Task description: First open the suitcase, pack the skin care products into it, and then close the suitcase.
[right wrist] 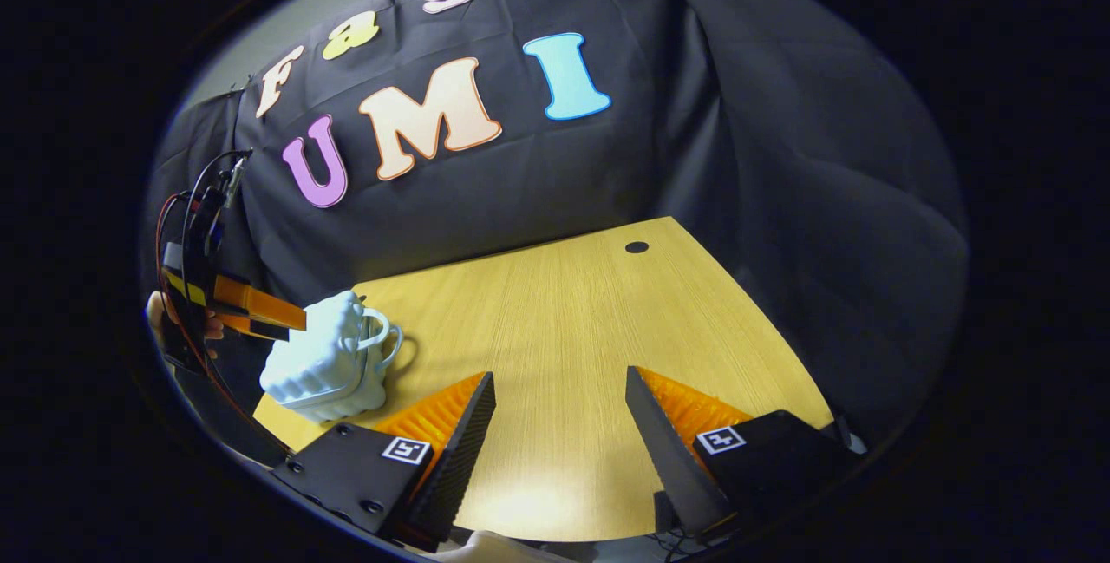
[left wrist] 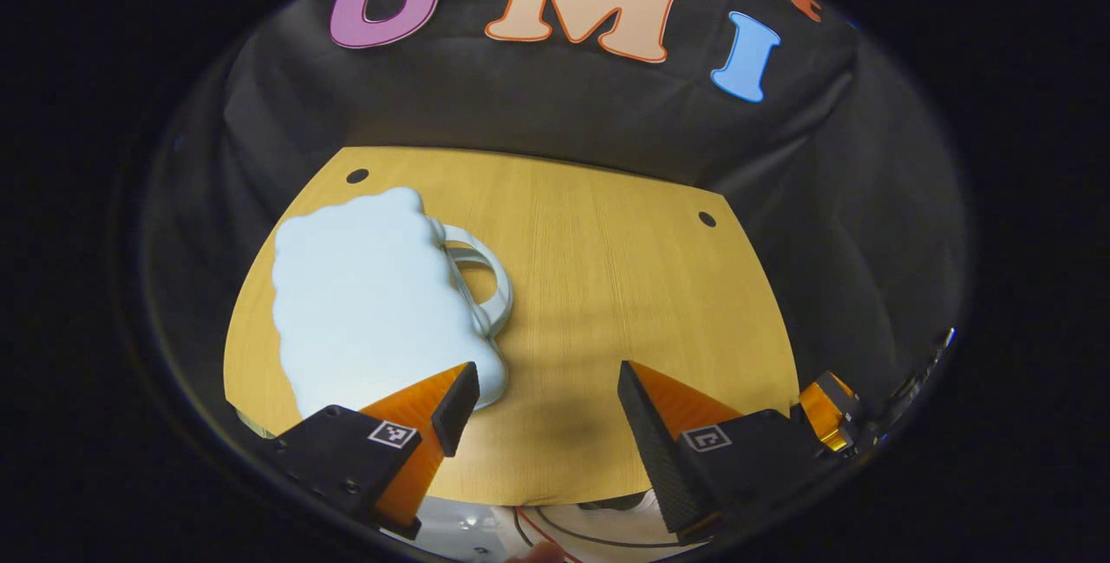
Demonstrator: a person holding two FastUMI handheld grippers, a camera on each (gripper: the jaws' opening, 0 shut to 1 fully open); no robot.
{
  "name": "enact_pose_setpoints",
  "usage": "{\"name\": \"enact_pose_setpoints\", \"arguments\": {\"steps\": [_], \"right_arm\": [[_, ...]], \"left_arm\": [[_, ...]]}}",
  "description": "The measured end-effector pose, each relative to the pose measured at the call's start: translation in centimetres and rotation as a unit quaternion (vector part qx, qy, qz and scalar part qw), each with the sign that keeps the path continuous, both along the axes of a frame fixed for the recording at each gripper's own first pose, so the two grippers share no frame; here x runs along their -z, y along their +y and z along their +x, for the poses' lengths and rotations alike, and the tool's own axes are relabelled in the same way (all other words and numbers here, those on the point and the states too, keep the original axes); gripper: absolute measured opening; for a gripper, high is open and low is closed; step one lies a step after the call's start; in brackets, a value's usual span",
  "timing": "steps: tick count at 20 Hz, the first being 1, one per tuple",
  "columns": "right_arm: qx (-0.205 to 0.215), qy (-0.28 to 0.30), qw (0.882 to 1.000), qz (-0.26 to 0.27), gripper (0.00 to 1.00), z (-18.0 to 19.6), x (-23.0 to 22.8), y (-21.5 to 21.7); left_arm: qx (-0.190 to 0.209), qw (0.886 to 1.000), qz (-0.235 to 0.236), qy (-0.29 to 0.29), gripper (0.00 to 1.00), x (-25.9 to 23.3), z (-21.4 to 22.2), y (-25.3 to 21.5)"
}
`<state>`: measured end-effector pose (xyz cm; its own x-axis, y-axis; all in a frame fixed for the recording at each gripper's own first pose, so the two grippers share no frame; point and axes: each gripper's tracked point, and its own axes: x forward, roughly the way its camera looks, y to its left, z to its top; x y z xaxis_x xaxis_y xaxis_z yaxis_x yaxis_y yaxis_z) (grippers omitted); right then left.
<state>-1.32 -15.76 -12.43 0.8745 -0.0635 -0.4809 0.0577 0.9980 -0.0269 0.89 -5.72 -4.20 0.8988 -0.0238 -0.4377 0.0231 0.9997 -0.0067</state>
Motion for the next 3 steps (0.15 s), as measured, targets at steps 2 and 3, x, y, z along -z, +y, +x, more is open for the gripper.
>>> {"name": "enact_pose_setpoints", "arguments": {"steps": [2,3], "right_arm": [[-0.002,-0.004,1.0,-0.002,0.95,0.32,-0.24,-0.11],[0.0,-0.004,1.0,-0.002,0.95,0.4,-0.32,-0.21]], "left_arm": [[0.008,1.0,0.004,0.003,0.95,0.17,0.13,-0.84],[0.011,1.0,0.008,0.005,0.95,0.21,0.27,-0.95]]}}
